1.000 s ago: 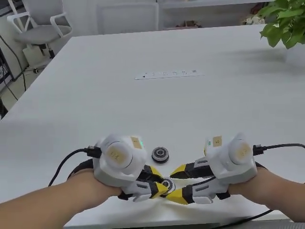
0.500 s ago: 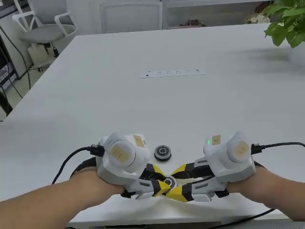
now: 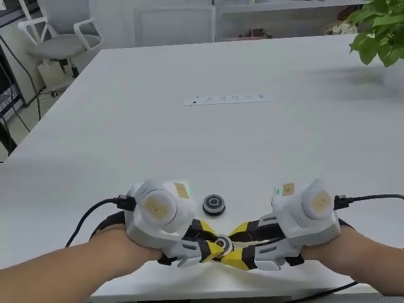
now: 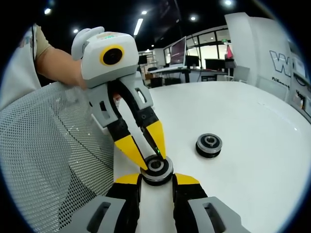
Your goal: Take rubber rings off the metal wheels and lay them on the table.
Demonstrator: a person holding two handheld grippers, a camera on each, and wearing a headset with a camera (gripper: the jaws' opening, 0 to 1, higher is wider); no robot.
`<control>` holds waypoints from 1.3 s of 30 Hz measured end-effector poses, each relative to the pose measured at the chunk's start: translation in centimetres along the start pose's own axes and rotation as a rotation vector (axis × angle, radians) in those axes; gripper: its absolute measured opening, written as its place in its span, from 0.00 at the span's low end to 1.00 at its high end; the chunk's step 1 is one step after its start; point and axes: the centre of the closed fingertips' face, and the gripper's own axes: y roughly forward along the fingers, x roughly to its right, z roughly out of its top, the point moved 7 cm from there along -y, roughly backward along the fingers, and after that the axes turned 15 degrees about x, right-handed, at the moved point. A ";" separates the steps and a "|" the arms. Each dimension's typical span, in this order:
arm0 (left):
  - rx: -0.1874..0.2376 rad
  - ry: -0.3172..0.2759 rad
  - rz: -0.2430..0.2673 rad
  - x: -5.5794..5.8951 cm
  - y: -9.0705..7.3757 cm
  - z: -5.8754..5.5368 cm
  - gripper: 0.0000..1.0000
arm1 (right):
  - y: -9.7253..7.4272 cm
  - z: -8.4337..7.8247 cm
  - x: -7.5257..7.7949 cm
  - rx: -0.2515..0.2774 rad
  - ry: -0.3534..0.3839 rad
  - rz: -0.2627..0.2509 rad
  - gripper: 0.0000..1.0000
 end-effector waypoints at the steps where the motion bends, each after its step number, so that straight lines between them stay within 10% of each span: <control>1: 0.000 0.000 0.001 0.0 0.0 0.0 0.13 | 0.0 0.0 0.0 -0.001 0.003 -0.002 0.22; 39: 0.017 -0.008 0.017 -0.1 -0.2 -0.2 0.13 | -0.8 -0.2 0.2 -0.027 0.098 -0.042 0.01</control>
